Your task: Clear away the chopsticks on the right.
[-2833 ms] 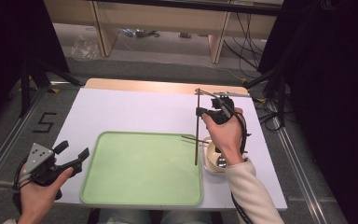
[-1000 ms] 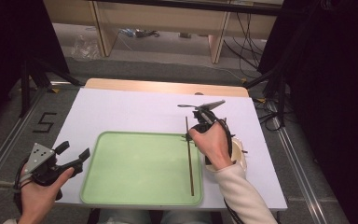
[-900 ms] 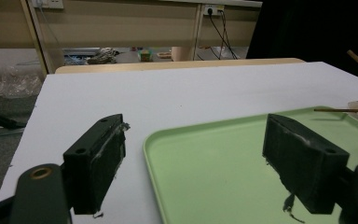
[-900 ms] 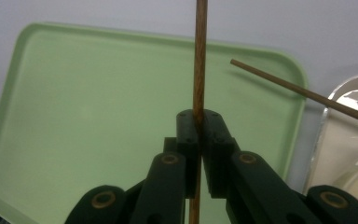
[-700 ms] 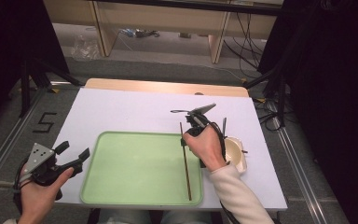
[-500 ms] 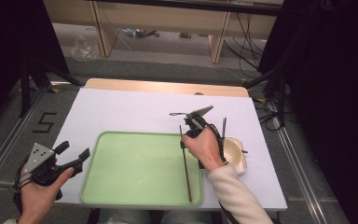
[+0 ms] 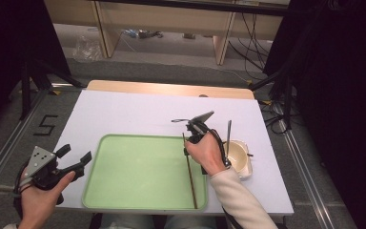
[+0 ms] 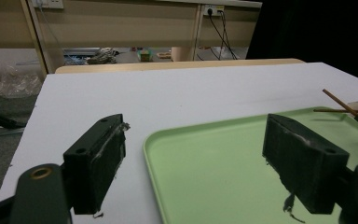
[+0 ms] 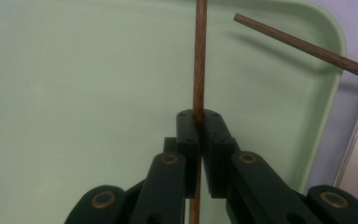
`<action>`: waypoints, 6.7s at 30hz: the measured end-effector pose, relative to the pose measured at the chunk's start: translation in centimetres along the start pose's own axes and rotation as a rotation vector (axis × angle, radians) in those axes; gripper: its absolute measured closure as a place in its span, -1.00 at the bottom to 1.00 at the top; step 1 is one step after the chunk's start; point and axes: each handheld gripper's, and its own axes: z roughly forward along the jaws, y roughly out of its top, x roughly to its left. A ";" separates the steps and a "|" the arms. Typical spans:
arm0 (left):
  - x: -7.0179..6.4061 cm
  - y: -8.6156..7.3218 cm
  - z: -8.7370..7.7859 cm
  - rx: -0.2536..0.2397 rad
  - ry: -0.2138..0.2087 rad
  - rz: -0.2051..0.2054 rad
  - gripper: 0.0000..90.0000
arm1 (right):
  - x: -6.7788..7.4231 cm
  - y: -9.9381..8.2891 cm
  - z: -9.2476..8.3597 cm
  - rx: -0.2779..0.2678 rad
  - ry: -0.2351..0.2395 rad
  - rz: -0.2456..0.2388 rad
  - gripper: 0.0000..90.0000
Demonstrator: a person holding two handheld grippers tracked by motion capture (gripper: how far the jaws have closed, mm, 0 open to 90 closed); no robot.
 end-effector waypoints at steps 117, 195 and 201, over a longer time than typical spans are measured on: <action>-0.1 -0.1 0.0 0.009 0.000 0.005 -0.54 | -3.7 5.6 1.8 0.304 -0.259 -1.025 0.67; -0.2 -0.1 0.0 0.008 0.001 0.006 -0.54 | -2.2 4.3 -8.7 -0.666 -0.007 -0.653 0.94; -0.2 -0.1 0.0 0.009 0.002 0.004 -0.54 | -2.6 3.2 -9.1 -0.732 0.046 -0.606 0.94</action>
